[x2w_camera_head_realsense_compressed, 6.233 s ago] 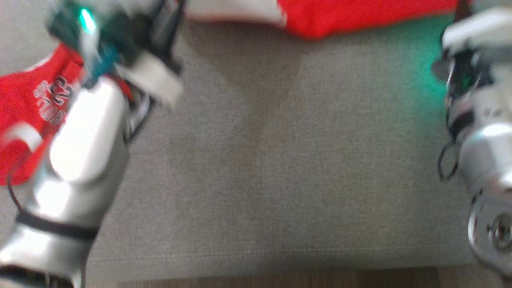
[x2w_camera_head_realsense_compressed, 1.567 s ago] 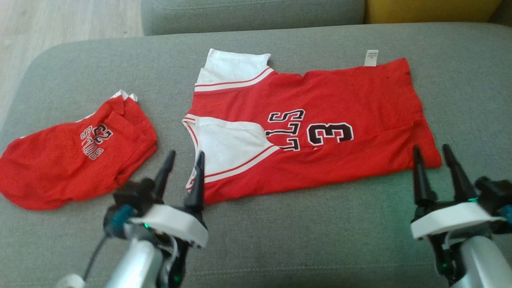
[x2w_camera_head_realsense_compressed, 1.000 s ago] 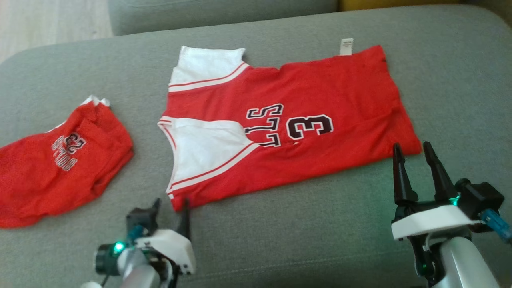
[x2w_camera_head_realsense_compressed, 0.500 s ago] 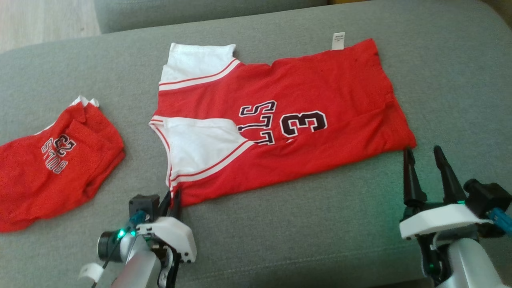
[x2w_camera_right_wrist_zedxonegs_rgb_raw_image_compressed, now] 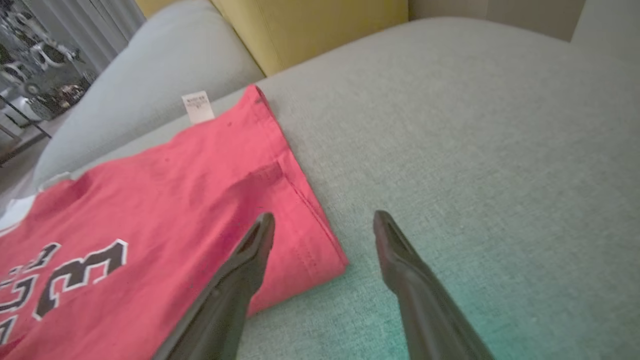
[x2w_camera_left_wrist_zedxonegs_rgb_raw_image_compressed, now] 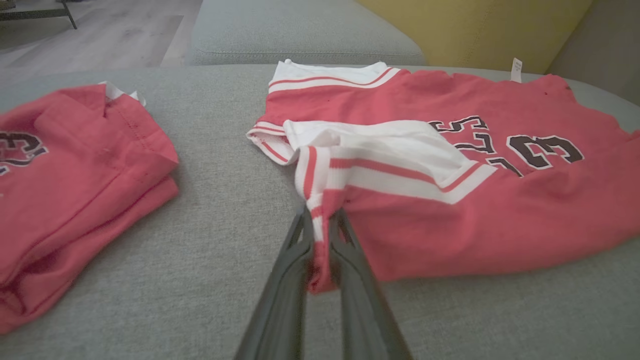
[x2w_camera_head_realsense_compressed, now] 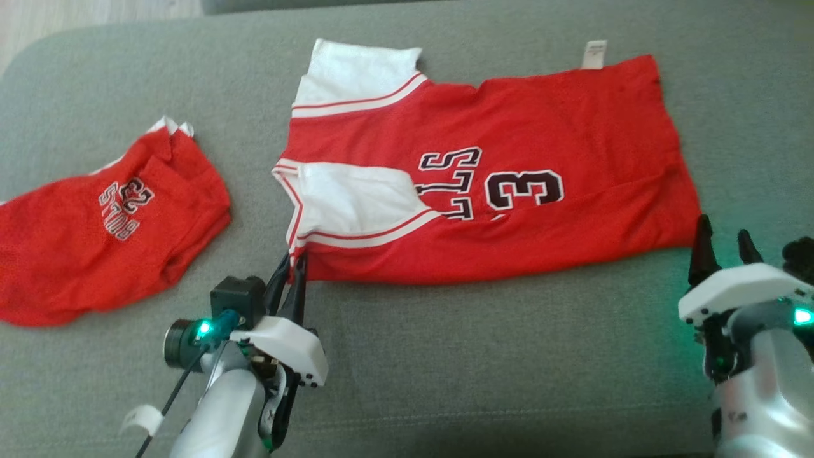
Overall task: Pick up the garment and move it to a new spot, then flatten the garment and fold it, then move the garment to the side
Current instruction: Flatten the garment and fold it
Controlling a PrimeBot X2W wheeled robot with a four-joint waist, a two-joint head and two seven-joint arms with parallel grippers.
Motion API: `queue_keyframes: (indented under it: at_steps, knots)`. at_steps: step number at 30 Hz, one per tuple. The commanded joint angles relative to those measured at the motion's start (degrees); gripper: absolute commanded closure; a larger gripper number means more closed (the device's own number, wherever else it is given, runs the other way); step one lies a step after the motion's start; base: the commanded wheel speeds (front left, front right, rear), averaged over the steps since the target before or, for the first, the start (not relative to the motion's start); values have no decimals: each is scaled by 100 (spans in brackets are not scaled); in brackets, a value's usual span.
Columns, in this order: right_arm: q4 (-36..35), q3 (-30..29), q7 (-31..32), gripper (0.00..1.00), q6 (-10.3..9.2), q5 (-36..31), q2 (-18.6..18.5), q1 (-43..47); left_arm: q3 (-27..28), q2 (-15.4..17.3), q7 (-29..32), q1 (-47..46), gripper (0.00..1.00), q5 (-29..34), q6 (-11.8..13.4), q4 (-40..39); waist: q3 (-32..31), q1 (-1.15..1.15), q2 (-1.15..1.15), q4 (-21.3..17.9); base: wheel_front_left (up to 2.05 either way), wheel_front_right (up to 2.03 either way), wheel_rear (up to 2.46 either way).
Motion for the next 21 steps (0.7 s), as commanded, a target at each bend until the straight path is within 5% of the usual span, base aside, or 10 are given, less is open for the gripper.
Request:
queue_keyframes:
  at_steps: [1, 12, 13, 14, 21]
  knots:
    - [-10, 68, 16, 0, -4, -74, 2, -283, 150, 66, -35, -116, 100, 63, -29, -231, 99, 0, 0, 78, 0, 0, 0]
    - [1374, -328, 208, 0, -4, -609, -193, -1148, 157, 64, -35, -192, 100, 187, -110, -326, 305, 0, 0, 209, 0, 0, 0]
    - [1464, -341, 214, 28, -4, -646, -196, -1194, 164, 63, -35, -197, 100, 191, -109, -314, 302, 0, 0, 207, 0, 0, 0]
    - [1544, -350, 206, 99, -4, -672, -196, -1233, 172, 63, -35, -200, 100, 192, -107, -300, 294, 0, 0, 202, 0, 0, 0]
    - [1907, -195, 106, 100, -4, -715, -245, -1255, 224, 116, -35, -124, 100, 185, -147, -88, 43, 0, 0, 137, 0, 0, 0]
